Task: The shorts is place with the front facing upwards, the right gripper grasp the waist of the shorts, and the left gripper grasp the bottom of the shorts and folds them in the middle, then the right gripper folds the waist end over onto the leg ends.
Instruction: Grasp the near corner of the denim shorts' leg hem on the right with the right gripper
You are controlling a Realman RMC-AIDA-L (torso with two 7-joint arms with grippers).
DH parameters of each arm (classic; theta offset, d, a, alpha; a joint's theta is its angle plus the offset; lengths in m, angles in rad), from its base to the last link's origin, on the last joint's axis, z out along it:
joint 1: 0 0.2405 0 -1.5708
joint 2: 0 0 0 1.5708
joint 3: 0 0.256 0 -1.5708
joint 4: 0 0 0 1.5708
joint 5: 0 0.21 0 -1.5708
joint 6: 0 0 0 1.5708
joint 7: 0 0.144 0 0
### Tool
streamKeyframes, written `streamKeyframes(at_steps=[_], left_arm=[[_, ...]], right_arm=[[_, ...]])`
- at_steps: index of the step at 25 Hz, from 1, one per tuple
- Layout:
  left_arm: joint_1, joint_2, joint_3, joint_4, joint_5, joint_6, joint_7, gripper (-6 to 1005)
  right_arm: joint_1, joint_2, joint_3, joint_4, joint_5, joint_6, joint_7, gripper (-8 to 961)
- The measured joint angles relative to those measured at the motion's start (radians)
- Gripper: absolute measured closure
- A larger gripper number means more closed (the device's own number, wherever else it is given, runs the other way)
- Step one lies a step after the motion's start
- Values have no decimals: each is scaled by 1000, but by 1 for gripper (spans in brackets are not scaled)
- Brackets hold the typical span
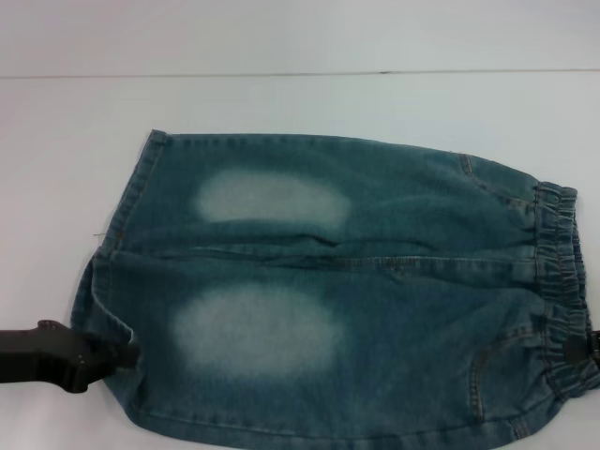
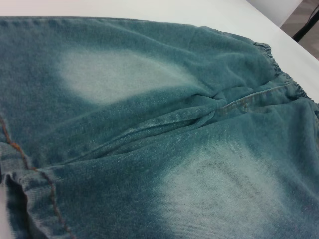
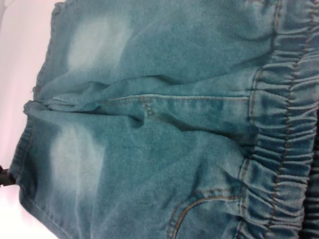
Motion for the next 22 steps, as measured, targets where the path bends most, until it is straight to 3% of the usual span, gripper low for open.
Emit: streamKeyframes(at_steps=[12, 18, 22], left_arm=[[-3, 0, 2, 0, 0, 7, -3, 944], [-4, 0, 1, 0, 0, 11, -3, 943], [-5, 0, 1, 0, 0, 12, -3, 943]], right_arm=[[-5, 5, -10, 3, 40, -45, -3, 7], [-8, -6, -6, 3, 37, -48, 2, 7], [-7, 1, -22, 2, 11, -55, 6, 7]])
